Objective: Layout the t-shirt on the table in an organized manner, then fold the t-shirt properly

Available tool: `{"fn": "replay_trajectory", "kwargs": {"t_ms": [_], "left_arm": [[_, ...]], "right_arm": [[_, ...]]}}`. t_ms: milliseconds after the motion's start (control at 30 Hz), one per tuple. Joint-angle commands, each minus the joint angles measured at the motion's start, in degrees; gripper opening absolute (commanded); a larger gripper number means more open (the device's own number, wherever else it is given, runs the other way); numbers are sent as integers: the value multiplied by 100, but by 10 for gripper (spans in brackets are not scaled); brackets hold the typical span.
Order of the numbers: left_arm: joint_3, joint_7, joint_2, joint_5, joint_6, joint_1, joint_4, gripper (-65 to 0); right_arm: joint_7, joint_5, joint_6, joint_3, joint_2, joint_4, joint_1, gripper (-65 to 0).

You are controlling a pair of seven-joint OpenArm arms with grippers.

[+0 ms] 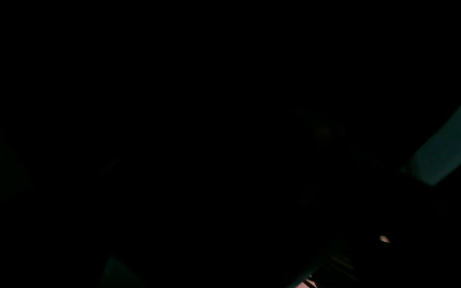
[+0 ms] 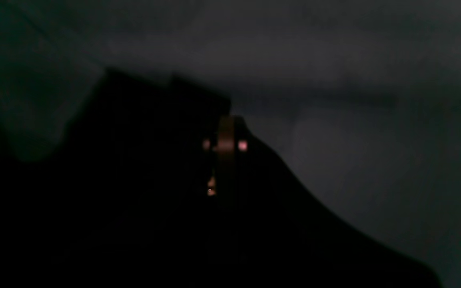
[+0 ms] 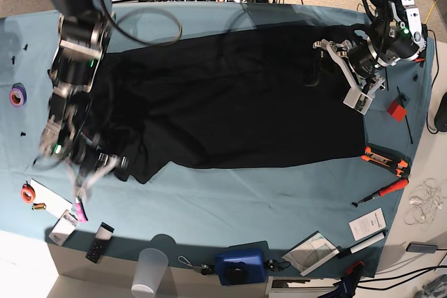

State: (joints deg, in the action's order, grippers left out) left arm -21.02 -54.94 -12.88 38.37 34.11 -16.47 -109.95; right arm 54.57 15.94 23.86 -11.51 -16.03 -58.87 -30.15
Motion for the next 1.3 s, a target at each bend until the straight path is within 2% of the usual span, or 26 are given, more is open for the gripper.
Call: {"fn": "replay_trajectory", "kwargs": {"t_ms": [0, 167, 300, 433, 500, 533, 600, 667, 767, 833, 967, 1267], "left_arm": [[-15, 146, -44, 107, 0, 28, -90, -208], [-15, 149, -46, 105, 0, 31, -90, -208], [-15, 339, -46, 101, 2, 44, -90, -208], [-15, 337, -44, 79, 2, 44, -90, -208], [-15, 334, -44, 79, 2, 44, -90, -208], [-15, 334, -46, 79, 2, 44, -90, -208], [-15, 337, -44, 81, 2, 44, -90, -208], [-15, 337, -46, 81, 2, 44, -90, -208], [-15, 337, -44, 81, 2, 44, -90, -208], [-15, 334, -46, 81, 2, 44, -90, -208], [-15, 337, -44, 83, 2, 44, -90, -208], [-15, 356, -44, 87, 2, 46, -90, -208]], "right_arm": [[-125, 72, 37, -17, -79, -221, -249, -650], [-317, 68, 37, -17, -81, -802, -365, -650], [-264, 66, 35, -17, -81, -992, -365, -650], [81, -83, 35, -17, -81, -992, -299, -650], [435, -96, 55, -17, -96, -990, -302, -650], [632, -76, 166, -17, -98, -992, -308, -650], [918, -76, 396, -17, -96, -992, -319, -553], [1014, -39, 483, -17, -98, -992, -323, -463], [1064, -83, 435, -17, -96, -992, -319, -447], [782, -103, 339, -17, -96, -942, -282, -447], [26, -380, -131, -17, -98, -330, -315, -448], [-122, -293, -188, -17, -94, 590, -350, -448]]}}
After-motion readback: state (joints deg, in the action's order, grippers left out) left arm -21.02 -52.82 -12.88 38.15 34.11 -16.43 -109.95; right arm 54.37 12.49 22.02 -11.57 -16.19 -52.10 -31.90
